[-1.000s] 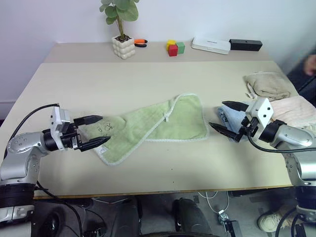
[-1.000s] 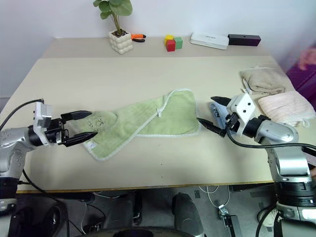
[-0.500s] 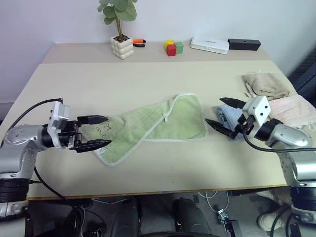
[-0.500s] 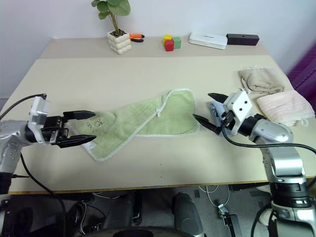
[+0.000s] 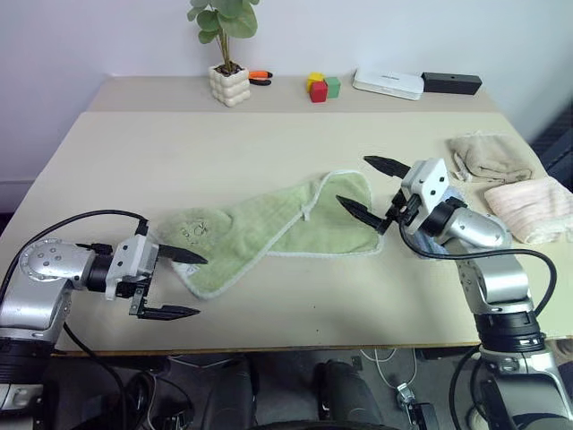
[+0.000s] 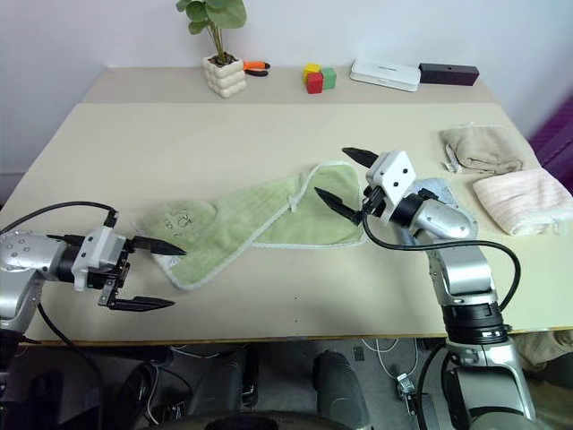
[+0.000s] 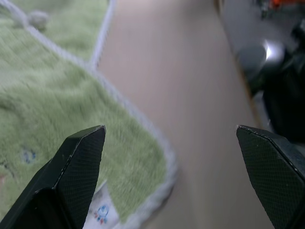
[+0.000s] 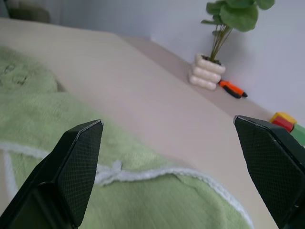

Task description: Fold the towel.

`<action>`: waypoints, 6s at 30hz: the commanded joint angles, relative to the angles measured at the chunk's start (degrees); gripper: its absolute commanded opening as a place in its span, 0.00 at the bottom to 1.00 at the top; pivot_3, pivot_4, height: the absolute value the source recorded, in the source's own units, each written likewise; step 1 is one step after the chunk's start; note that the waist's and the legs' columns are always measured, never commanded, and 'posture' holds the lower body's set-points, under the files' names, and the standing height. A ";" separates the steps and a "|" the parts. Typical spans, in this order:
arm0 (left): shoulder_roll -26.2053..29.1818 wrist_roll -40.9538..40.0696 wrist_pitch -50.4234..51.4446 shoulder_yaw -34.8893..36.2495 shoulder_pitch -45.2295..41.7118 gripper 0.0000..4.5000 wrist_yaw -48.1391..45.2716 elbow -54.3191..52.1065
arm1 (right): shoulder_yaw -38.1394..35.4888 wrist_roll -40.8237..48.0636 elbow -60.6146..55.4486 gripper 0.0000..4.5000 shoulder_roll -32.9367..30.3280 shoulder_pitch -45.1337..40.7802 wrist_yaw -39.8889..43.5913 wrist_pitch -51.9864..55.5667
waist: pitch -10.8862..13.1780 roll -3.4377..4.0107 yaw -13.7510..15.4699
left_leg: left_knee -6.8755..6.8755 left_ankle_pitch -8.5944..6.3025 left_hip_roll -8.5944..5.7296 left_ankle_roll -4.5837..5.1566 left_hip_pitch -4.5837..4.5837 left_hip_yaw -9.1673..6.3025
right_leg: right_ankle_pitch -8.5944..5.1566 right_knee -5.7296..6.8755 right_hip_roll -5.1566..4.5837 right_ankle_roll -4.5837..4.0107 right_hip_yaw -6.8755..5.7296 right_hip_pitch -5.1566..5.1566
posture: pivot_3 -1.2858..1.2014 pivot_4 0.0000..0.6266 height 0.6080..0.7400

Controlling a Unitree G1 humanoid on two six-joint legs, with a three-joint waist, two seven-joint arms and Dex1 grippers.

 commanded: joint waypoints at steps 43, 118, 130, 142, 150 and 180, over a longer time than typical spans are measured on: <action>-3.13 -16.44 11.69 16.96 7.05 0.01 10.90 -3.24 | 4.89 -16.19 47.46 1.00 0.89 -26.97 -9.59 -5.02 | -0.05 0.25 -1.47 | -0.12 0.00 0.04 0.00 0.03 0.04 | 0.08 0.03 0.02 0.17 0.01 -0.07 | 0.52 0.24 0.96; -3.68 -15.21 15.85 17.12 7.84 0.00 12.82 -6.68 | 4.40 -7.09 8.49 0.76 -6.84 -2.66 8.77 17.19 | -0.03 0.24 -2.27 | -0.13 0.00 0.02 -0.03 0.04 0.05 | -0.01 -0.02 -0.03 0.01 0.01 -0.04 | 0.52 0.24 0.96; -3.69 -15.09 15.44 16.71 8.11 0.00 13.14 -6.84 | 2.60 0.60 13.42 0.76 -5.74 -10.29 10.65 29.60 | -0.03 0.24 -2.17 | -0.14 0.00 0.03 -0.03 0.03 0.04 | 0.03 -0.02 -0.03 0.09 0.01 -0.04 | 0.52 0.24 0.96; -3.76 -14.74 14.98 16.52 8.55 0.00 13.58 -7.42 | 2.66 1.96 19.83 0.23 -4.08 -14.87 10.16 33.80 | -0.03 0.25 -2.25 | -0.15 0.00 0.03 -0.03 0.02 0.04 | 0.05 -0.02 -0.03 0.13 0.01 -0.06 | 0.52 0.24 0.96; -3.80 -14.36 14.29 16.26 8.59 0.00 13.36 -6.91 | 2.33 3.58 19.05 0.01 -4.57 -14.94 11.09 35.00 | -0.03 0.25 -2.28 | -0.16 0.00 0.03 -0.03 0.01 0.04 | 0.05 -0.02 -0.03 0.13 0.01 -0.07 | 0.52 0.24 0.96; -1.59 12.81 -19.65 10.03 -58.42 0.00 46.73 63.28 | -1.67 -13.73 60.63 0.01 1.92 -49.87 -17.56 -23.98 | 0.14 0.10 -2.67 | -0.11 0.36 0.00 -0.59 -1.04 0.08 | 0.12 0.06 0.03 0.27 0.00 -1.13 | 0.52 0.24 0.96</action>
